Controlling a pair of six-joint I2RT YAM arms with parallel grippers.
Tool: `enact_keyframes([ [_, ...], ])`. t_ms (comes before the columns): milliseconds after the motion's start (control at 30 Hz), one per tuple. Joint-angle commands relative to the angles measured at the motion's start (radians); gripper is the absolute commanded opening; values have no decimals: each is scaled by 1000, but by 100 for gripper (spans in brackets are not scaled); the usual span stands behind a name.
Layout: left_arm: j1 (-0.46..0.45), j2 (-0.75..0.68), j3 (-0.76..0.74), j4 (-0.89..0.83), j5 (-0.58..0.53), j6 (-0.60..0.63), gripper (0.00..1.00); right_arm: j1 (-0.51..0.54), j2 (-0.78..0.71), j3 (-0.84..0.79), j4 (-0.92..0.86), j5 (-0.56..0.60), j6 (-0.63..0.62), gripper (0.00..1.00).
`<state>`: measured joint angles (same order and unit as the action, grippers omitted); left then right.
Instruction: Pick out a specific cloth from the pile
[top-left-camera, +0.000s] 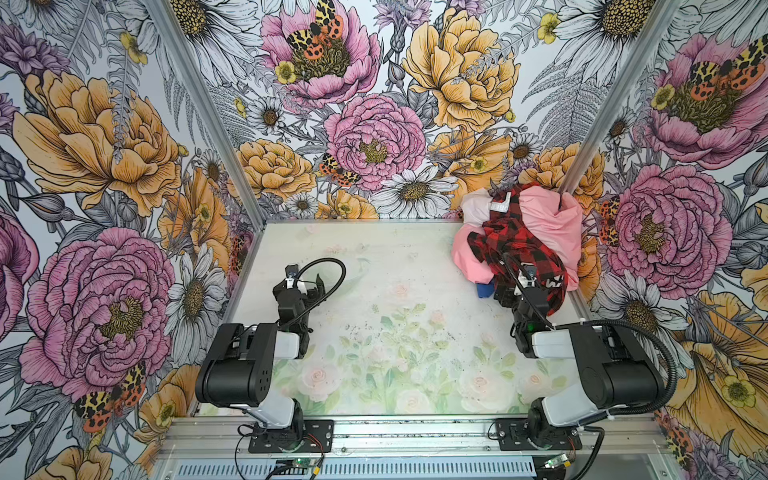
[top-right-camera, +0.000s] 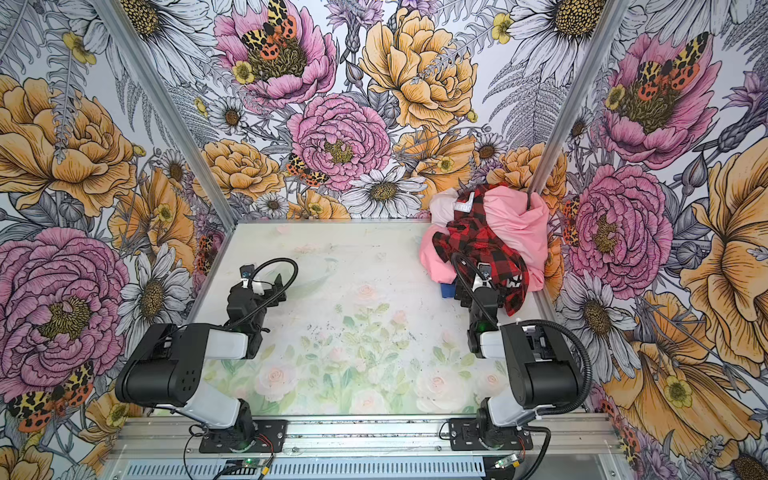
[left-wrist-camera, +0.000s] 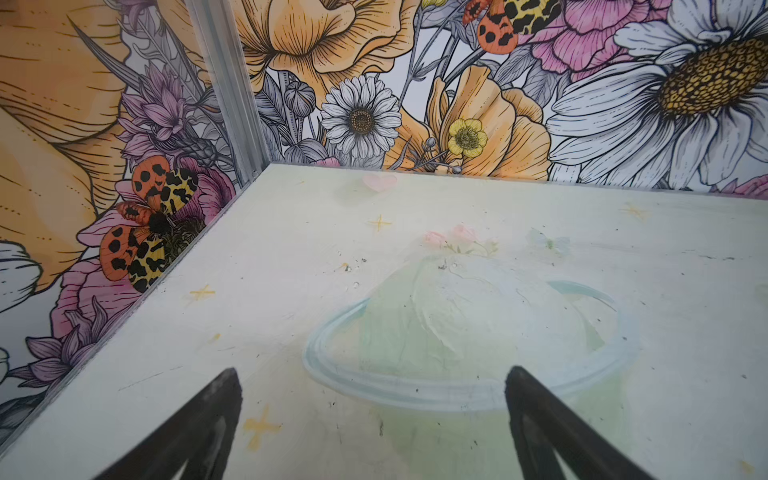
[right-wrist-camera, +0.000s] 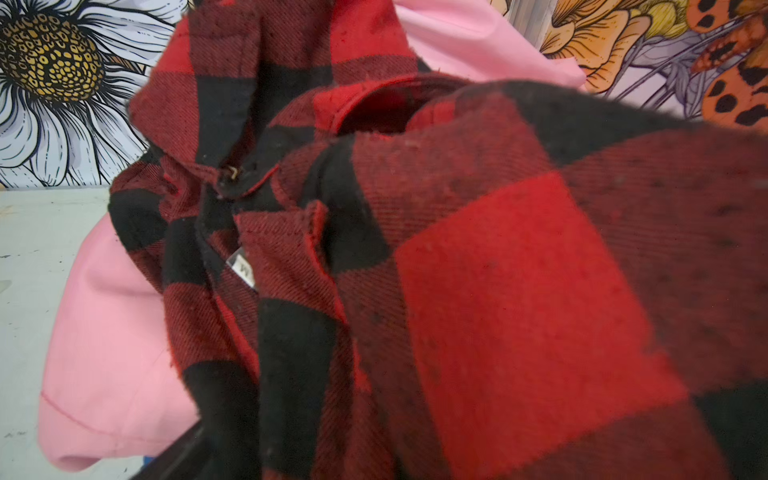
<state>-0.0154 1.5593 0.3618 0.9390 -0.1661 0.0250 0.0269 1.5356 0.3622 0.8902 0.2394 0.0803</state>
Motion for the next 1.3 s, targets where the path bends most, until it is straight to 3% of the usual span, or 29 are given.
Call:
enact_keyframes([
  [0, 10, -7, 16, 4, 19, -17, 99, 2, 3, 10, 29, -5, -4, 99],
  [267, 16, -8, 14, 3, 36, -21, 99, 1, 3, 8, 30, -5, -4, 99],
  [533, 90, -2, -4, 48, 209, -56, 99, 4, 3, 4, 39, -4, -9, 100],
  [1000, 86, -32, -26, 66, 183, -59, 99, 11, -24, -19, 60, -16, -26, 99],
  [1133, 4, -197, 15, -173, 68, -5, 99, 29, -170, -68, 25, 19, -32, 99],
  [1267, -84, -366, 103, -515, -7, -80, 99, 36, -377, 16, -410, 28, 48, 95],
])
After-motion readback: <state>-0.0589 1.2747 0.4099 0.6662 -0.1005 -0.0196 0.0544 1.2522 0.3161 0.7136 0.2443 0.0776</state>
